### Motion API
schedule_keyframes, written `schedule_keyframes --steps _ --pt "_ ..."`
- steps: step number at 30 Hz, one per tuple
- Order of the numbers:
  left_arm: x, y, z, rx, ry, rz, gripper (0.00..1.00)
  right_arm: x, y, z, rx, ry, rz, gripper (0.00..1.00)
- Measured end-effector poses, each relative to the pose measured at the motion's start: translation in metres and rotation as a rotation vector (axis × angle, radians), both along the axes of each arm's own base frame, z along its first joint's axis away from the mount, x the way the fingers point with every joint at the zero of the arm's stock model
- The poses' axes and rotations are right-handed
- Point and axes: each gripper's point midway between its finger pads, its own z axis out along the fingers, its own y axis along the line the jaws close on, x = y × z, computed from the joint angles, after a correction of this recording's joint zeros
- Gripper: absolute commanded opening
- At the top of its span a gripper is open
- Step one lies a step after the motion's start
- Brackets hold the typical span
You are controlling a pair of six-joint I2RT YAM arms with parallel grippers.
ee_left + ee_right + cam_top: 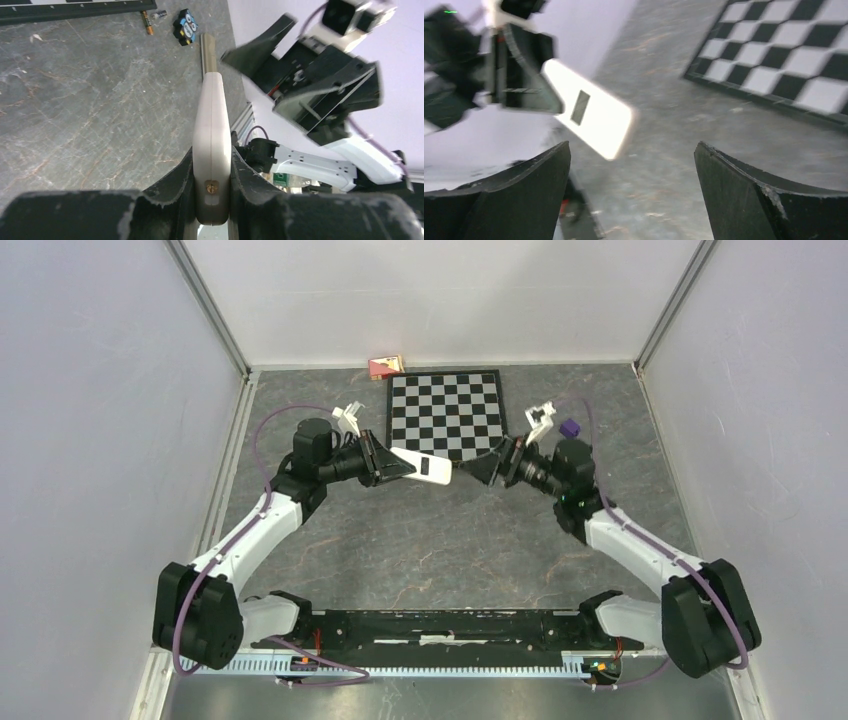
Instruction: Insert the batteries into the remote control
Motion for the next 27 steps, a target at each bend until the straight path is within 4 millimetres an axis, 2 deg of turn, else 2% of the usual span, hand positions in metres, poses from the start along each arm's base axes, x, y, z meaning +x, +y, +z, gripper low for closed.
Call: schedule_keyframes --steps 2,3,5,8,12,15,17,19,21,23,27 --pt "-0.002 -0.002 0.004 -0.025 0.018 -0.01 0.02 -0.022 0.01 0.001 0.18 0.063 0.048 0.91" --pt "-0.003 -0.003 0.007 -0.037 0.025 -0.014 0.02 -0.029 0.012 0.002 0.239 0.094 0.062 0.86" --pt "-0.005 -0.006 0.014 -0.067 0.041 -0.024 0.02 -0.038 0.017 0.014 0.342 0.147 0.1 0.83" --pt "-0.008 -0.009 0.027 -0.116 0.056 -0.045 0.02 -0.04 0.023 0.041 0.409 0.143 0.146 0.78" --pt "-0.012 -0.012 0.043 -0.161 0.06 -0.066 0.02 -0.036 0.034 0.07 0.411 0.108 0.194 0.65" --pt "-0.013 -0.013 0.05 -0.179 0.062 -0.071 0.02 -0.036 0.045 0.076 0.402 0.112 0.227 0.52" --pt "-0.013 -0.012 0.051 -0.184 0.068 -0.067 0.02 -0.036 0.052 0.073 0.395 0.128 0.243 0.48" --pt "-0.012 -0.012 0.051 -0.187 0.075 -0.059 0.02 -0.037 0.056 0.069 0.39 0.145 0.252 0.5" --pt "-0.01 -0.011 0.05 -0.187 0.083 -0.048 0.02 -0.037 0.058 0.067 0.388 0.15 0.257 0.65" --pt "-0.009 -0.01 0.049 -0.184 0.091 -0.036 0.02 -0.037 0.058 0.069 0.387 0.134 0.257 0.76" --pt "-0.006 -0.007 0.046 -0.176 0.104 -0.014 0.02 -0.035 0.054 0.076 0.37 0.074 0.224 0.8"
